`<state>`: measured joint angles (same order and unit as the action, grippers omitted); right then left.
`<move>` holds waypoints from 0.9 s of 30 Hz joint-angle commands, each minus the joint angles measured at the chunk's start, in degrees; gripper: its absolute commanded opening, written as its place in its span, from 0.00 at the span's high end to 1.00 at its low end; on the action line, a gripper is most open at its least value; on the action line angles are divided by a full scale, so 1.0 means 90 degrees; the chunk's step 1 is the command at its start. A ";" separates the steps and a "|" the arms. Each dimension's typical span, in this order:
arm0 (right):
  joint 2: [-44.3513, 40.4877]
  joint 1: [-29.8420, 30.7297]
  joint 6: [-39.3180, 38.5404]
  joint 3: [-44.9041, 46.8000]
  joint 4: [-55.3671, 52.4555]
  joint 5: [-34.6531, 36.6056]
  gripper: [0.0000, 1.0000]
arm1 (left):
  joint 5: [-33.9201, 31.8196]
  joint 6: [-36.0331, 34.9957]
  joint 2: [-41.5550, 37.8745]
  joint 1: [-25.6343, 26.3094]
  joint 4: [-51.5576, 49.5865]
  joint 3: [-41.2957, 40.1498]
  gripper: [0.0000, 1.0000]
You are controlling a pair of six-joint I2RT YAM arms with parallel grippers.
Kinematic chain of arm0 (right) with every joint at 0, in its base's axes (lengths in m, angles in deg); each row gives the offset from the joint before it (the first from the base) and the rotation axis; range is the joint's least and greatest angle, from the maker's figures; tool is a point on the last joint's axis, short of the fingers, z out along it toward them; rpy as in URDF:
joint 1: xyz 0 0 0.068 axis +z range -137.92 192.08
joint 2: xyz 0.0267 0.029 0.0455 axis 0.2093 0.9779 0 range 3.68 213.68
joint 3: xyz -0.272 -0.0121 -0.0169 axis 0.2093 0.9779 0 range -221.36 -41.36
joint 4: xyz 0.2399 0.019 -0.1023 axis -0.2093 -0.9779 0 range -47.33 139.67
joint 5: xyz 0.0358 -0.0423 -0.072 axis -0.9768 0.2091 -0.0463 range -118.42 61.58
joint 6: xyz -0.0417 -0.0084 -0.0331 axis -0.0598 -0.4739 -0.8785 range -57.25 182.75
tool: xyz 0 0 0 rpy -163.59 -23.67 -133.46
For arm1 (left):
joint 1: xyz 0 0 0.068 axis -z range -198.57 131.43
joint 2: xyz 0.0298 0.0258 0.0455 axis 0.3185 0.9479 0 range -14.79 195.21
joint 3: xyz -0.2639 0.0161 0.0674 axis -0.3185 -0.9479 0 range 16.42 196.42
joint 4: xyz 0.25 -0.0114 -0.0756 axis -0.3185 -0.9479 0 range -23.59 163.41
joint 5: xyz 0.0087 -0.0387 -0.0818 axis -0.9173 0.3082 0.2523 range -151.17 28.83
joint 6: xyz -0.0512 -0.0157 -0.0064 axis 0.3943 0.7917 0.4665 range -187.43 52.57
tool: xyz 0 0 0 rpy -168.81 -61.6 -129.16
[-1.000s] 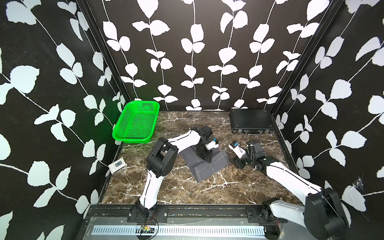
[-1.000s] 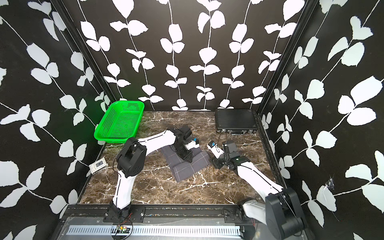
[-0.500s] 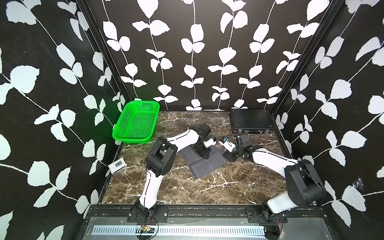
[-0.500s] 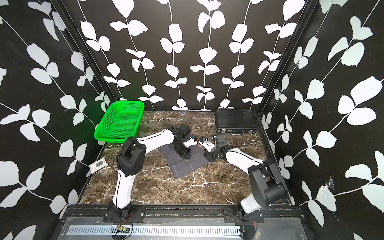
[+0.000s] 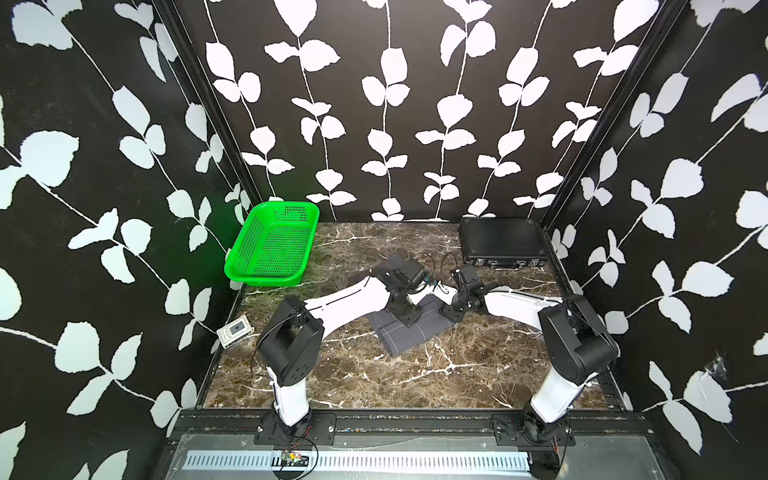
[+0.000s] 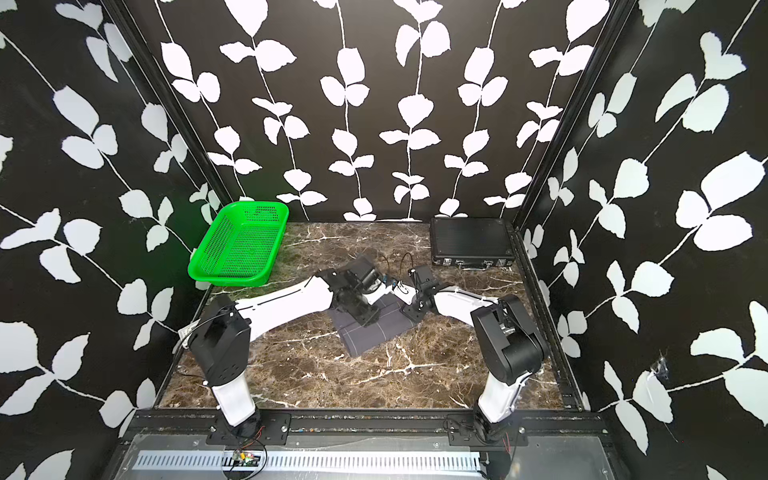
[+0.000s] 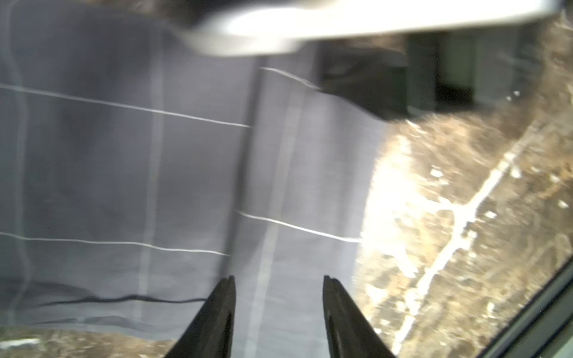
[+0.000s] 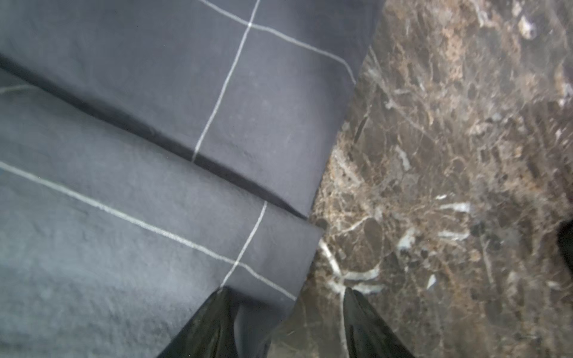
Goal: Roll up the pillowcase
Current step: Roll the pillowcase at the center of the board.
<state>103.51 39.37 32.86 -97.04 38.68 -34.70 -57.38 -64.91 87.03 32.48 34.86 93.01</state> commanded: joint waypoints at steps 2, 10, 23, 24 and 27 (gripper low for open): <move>0.0128 0.0052 -0.0257 -0.0130 -0.0269 0.0291 0.39 | -0.0508 0.0562 0.0021 0.0299 0.0270 -0.0726 0.53; 0.0024 0.0039 -0.0399 -0.0019 -0.0420 0.0600 0.38 | -0.0677 0.0375 0.0121 0.0266 0.0630 -0.1361 0.48; -0.1226 -0.0363 -0.0006 0.0386 -0.0379 -0.0039 0.35 | -0.0529 -0.0142 -0.0695 0.0382 0.0318 -0.1361 0.41; -0.1369 -0.0427 0.0012 0.0440 -0.0407 -0.0062 0.34 | -0.0597 -0.0176 -0.0770 0.0442 0.0207 -0.1292 0.41; -0.1840 -0.0639 0.0087 0.0660 -0.0456 -0.0092 0.34 | -0.0865 -0.0336 -0.0884 0.0692 -0.0013 -0.0947 0.40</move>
<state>90.26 34.98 31.90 -93.70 35.34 -34.18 -63.22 -65.83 81.74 36.69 38.01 81.74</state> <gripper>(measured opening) 0.662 0.600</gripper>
